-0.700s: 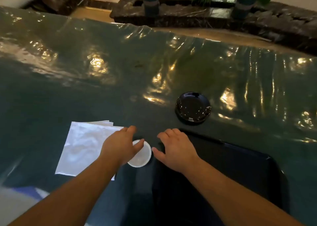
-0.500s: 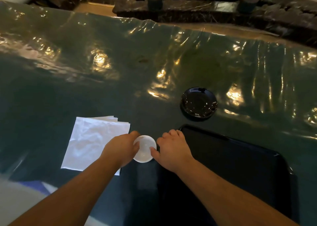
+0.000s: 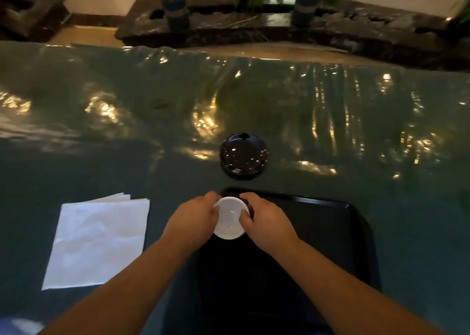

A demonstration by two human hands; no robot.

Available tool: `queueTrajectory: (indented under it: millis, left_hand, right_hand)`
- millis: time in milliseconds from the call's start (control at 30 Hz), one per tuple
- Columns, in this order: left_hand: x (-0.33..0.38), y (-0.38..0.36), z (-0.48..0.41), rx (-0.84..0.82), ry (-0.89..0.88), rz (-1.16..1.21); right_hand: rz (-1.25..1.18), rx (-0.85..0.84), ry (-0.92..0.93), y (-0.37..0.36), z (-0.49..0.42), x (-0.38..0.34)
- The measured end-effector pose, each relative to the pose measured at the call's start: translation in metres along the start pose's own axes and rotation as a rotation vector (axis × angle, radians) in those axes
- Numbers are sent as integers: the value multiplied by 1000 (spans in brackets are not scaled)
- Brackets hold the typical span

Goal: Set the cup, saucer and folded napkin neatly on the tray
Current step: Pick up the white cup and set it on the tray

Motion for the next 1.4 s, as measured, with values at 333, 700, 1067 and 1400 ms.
queueTrajectory:
  millis: [333, 700, 1067, 1400]
  left_hand:
    - [144, -80, -47, -197, -265, -134]
    - [171, -86, -41, 96, -300, 31]
    - [170, -139, -28, -200, 241, 863]
    - [210, -153, -51, -313, 163, 902]
  right_hand:
    - [-156, 70, -247, 47, 46, 131]
    - [-440, 272, -479, 49, 61, 183]
    - [311, 218, 23, 69, 62, 166]
    - [358, 311, -46, 93, 70, 200]
Point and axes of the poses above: each hand's wrist, its own z-axis away from the middle knuckle, its own y-axis out of the back of the hand, x = y × z, the point moved 5 cm from there along -z, towards the middle knuckle, and after that the axes turned 1 degree about -y, right-handed, at the moved point
